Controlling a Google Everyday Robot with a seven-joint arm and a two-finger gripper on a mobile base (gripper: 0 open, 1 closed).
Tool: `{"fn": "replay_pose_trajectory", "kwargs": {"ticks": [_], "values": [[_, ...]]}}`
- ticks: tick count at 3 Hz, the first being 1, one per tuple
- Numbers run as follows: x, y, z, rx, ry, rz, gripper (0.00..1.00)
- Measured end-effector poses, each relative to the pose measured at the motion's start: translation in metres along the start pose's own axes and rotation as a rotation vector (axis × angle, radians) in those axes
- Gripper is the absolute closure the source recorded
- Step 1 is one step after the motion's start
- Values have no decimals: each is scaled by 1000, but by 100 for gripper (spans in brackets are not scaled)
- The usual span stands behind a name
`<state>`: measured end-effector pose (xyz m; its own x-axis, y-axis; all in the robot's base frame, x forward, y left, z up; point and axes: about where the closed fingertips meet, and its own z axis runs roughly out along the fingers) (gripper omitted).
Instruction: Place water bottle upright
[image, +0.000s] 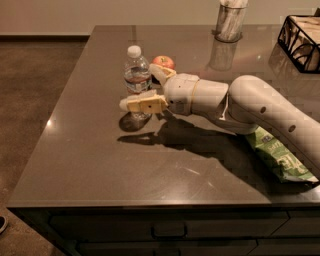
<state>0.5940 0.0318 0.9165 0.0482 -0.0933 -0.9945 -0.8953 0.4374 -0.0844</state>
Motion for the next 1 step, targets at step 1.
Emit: {"fn": "replay_pose_trajectory", "kwargs": {"ticks": [1], "values": [[0, 0, 0, 0, 0, 0, 0]]}}
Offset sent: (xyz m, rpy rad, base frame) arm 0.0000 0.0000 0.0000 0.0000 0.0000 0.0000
